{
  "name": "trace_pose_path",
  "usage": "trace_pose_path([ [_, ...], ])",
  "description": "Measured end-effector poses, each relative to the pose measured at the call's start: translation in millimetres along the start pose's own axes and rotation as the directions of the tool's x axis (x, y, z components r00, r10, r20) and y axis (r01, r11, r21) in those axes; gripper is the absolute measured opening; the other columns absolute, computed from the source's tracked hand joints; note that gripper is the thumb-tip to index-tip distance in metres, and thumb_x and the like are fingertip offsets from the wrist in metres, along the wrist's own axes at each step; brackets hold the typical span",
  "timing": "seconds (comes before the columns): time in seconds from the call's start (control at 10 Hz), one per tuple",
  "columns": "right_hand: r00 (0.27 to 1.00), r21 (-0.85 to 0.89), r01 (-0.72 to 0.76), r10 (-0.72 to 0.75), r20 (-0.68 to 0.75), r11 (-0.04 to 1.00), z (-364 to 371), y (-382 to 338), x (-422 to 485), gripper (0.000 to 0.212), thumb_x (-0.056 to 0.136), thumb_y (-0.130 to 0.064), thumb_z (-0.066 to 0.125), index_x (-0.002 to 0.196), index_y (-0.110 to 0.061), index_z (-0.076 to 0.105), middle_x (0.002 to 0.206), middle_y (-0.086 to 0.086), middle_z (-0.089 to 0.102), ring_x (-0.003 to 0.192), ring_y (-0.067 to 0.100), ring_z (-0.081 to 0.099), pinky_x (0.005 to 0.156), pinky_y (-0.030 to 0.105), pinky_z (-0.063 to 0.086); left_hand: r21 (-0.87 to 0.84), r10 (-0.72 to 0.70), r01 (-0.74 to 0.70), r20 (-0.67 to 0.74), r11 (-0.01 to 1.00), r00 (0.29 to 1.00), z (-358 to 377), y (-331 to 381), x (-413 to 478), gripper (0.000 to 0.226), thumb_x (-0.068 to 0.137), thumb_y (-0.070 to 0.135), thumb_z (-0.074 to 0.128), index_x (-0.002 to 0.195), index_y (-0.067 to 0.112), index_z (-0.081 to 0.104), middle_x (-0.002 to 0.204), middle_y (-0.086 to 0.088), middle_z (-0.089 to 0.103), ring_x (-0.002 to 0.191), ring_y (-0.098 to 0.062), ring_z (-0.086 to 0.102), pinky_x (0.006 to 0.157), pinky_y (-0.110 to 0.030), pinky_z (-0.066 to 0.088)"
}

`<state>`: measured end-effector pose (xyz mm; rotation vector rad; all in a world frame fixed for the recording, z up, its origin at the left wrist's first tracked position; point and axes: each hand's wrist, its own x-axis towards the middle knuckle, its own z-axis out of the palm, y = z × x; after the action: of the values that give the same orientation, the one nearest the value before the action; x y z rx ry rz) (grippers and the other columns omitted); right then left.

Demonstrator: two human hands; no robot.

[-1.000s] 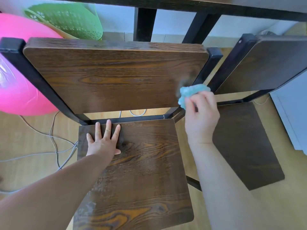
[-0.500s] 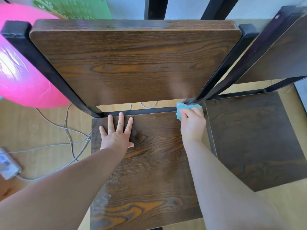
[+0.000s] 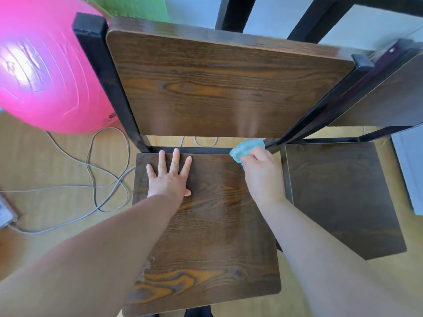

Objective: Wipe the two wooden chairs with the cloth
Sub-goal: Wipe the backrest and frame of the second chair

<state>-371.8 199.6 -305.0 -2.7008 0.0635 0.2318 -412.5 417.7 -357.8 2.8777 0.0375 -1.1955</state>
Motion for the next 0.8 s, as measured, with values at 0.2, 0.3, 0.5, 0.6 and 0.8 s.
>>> trace_pose_path([
  [0.2, 0.991, 0.098, -0.054, 0.066, -0.119, 0.994, -15, 4, 20, 0.012, 0.093, -0.035, 0.054, 0.1, -0.03, 0.061, 0.099, -0.012, 0.059, 0.089, 0.005, 0.056, 0.08, 0.021, 0.05, 0.004, 0.026, -0.026, -0.057, 1.0, 0.998, 8, -6, -5, 0.087, 0.101, 0.056, 0.04, 0.153, 0.033, -0.026, 0.16, -0.004, -0.034, 0.146, -0.039, -0.03, 0.119, -0.064, 0.003],
  [0.3, 0.987, 0.121, -0.091, 0.106, -0.12, 0.988, -7, 16, 20, 0.022, 0.099, -0.029, 0.053, 0.118, -0.024, 0.065, 0.109, -0.013, 0.058, 0.091, -0.001, 0.053, 0.068, -0.006, 0.036, -0.005, 0.034, -0.034, -0.061, 0.999, 0.998, 7, -7, -6, 0.086, 0.101, 0.055, 0.04, 0.153, 0.033, -0.026, 0.16, -0.005, -0.034, 0.146, -0.039, -0.03, 0.119, -0.064, 0.001],
  [0.5, 0.999, -0.263, 0.015, -0.023, -0.029, 0.965, 14, 21, 26, 0.036, 0.1, -0.016, 0.041, 0.133, -0.017, 0.056, 0.144, 0.0, 0.044, 0.129, 0.019, 0.041, 0.103, 0.026, 0.039, -0.021, 0.034, -0.036, -0.061, 0.999, 0.998, 7, -7, -7, 0.087, 0.101, 0.053, 0.042, 0.153, 0.033, -0.025, 0.16, -0.005, -0.034, 0.145, -0.04, -0.031, 0.119, -0.065, -0.001],
  [0.6, 0.998, -0.307, 0.025, -0.008, 0.057, 0.952, 19, 21, 31, 0.041, 0.101, -0.016, 0.04, 0.141, -0.014, 0.048, 0.152, 0.004, 0.039, 0.135, 0.026, 0.039, 0.109, 0.04, 0.037, -0.024, 0.038, -0.04, -0.069, 0.999, 0.997, 7, -7, -7, 0.087, 0.101, 0.053, 0.042, 0.153, 0.032, -0.025, 0.16, -0.005, -0.034, 0.145, -0.04, -0.031, 0.119, -0.064, -0.002],
  [0.8, 0.997, -0.403, 0.009, 0.02, 0.068, 0.915, 23, 24, 37, 0.05, 0.091, -0.006, 0.066, 0.139, -0.014, 0.055, 0.153, 0.0, 0.044, 0.126, 0.026, 0.053, 0.099, 0.034, 0.049, -0.007, 0.048, -0.049, -0.079, 0.999, 0.996, 10, -7, -5, 0.086, 0.102, 0.053, 0.039, 0.152, 0.031, -0.027, 0.159, -0.007, -0.036, 0.144, -0.041, -0.033, 0.119, -0.065, -0.002],
])
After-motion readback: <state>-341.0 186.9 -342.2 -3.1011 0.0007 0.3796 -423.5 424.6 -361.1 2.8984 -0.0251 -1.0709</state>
